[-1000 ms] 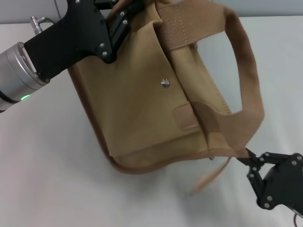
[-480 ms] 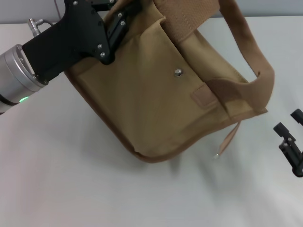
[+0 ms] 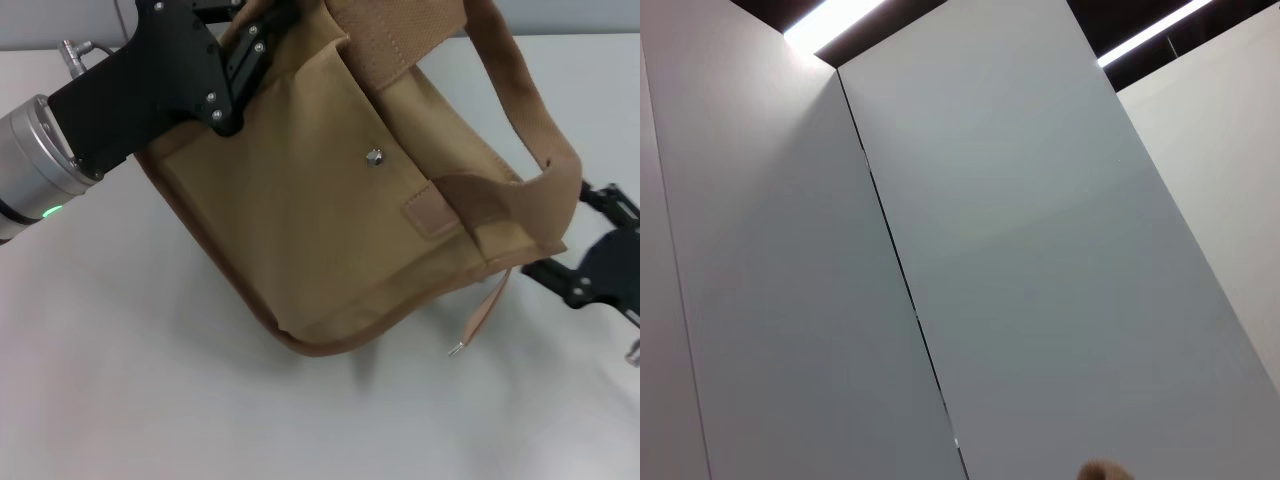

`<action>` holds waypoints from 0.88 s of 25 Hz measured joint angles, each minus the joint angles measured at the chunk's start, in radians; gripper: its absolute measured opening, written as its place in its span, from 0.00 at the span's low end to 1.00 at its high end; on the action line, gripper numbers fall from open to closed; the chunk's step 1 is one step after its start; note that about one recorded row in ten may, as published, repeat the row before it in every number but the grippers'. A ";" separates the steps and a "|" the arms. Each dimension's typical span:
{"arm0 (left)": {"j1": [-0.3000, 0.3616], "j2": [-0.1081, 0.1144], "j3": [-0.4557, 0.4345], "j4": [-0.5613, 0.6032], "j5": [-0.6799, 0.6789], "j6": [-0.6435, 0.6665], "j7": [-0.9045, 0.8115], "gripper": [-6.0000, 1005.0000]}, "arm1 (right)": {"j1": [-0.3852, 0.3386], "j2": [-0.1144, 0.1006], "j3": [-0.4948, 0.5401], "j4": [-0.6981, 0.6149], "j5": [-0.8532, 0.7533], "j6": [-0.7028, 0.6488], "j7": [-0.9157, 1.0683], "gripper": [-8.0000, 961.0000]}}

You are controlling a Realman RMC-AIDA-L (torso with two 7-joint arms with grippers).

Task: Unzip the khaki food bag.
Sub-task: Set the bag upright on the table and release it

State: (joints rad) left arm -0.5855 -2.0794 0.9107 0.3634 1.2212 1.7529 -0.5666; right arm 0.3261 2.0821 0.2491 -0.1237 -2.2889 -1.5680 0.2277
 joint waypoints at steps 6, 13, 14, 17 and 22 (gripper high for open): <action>0.001 0.001 0.001 0.000 0.000 0.013 0.000 0.07 | 0.082 0.002 -0.002 -0.022 -0.135 0.037 0.058 0.82; 0.003 0.001 0.013 0.000 -0.001 0.017 -0.001 0.07 | 0.125 0.004 0.010 -0.011 -0.135 0.051 0.033 0.84; 0.003 0.001 0.017 0.000 -0.001 0.017 -0.001 0.07 | 0.132 0.004 0.014 -0.010 -0.134 0.056 0.033 0.76; 0.002 0.000 0.030 -0.014 -0.003 0.026 -0.001 0.07 | 0.163 0.004 0.023 -0.007 -0.131 0.111 0.037 0.61; -0.001 0.000 0.050 -0.066 -0.015 0.042 0.019 0.07 | 0.196 0.006 0.066 0.013 -0.107 0.165 0.031 0.41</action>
State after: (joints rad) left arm -0.5867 -2.0797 0.9603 0.2976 1.2061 1.7952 -0.5475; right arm 0.5222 2.0878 0.3150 -0.1109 -2.3963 -1.4027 0.2590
